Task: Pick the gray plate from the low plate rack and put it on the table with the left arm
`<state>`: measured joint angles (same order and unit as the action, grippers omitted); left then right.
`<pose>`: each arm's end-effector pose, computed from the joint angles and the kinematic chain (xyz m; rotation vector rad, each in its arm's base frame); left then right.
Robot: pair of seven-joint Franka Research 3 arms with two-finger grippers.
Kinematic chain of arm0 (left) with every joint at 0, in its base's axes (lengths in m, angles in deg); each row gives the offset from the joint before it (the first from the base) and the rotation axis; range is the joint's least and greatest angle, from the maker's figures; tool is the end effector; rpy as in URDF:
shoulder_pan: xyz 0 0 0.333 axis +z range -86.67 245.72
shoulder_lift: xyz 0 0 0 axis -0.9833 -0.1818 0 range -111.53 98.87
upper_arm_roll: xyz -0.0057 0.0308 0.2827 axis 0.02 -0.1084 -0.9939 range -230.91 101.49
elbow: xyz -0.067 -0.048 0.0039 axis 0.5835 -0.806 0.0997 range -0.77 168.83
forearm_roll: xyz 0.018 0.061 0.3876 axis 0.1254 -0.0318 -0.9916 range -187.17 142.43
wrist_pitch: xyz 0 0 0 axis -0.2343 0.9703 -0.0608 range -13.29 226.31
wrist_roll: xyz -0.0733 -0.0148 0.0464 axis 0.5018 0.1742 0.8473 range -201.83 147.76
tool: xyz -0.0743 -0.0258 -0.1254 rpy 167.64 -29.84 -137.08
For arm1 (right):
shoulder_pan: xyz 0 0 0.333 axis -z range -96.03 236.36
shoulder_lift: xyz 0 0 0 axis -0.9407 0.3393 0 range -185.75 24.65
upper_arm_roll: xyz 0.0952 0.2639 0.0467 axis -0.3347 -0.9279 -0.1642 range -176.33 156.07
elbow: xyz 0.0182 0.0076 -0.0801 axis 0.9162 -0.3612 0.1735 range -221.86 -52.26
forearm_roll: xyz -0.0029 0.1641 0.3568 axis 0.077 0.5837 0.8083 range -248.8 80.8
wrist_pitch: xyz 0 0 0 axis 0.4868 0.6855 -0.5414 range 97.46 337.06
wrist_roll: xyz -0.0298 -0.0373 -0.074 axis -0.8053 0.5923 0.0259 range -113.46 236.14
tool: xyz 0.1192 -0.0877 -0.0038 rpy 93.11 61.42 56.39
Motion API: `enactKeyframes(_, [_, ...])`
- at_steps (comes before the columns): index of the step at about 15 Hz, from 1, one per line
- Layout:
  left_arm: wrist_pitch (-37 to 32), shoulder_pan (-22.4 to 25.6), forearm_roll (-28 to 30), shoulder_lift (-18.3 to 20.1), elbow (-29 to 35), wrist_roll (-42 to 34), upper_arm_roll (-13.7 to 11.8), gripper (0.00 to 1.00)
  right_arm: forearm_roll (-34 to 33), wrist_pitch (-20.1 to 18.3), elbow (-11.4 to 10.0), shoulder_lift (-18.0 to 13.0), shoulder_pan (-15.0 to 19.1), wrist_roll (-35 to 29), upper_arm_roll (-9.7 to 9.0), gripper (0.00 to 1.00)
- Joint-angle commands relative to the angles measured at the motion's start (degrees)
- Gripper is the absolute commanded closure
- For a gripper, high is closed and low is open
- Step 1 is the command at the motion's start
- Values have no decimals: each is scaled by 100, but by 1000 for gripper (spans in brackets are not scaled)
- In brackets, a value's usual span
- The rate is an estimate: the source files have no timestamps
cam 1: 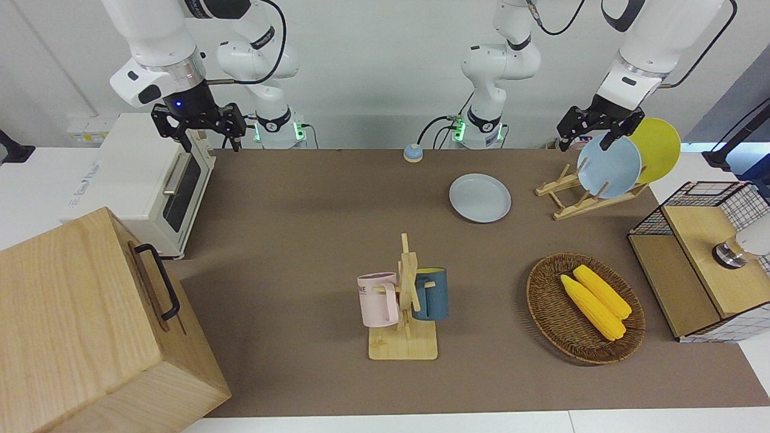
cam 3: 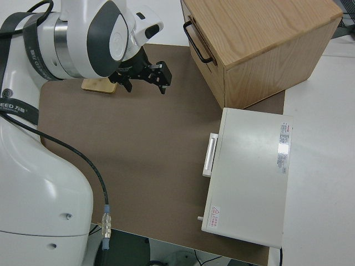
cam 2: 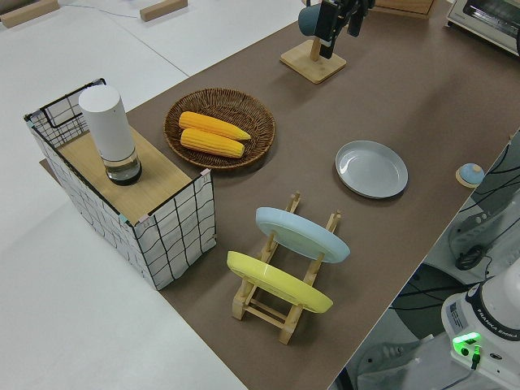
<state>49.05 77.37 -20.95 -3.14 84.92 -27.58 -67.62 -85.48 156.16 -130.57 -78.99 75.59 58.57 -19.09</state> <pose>0.5331 0.0038 0.5589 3.1135 0.0045 -0.0450 0.5488 0.0288 0.5687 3.1169 0.0177 -0.0702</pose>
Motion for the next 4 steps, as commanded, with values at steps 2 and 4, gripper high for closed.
enactKeyframes(2, [-43,-39,-115,-55,-134,-771,-131,5,15,-5,37,2,-41,-22,34,17])
enactKeyframes(4, [-43,-39,-124,-55,-125,-763,-131,5,15,-5,37,2,-41,-22,34,17])
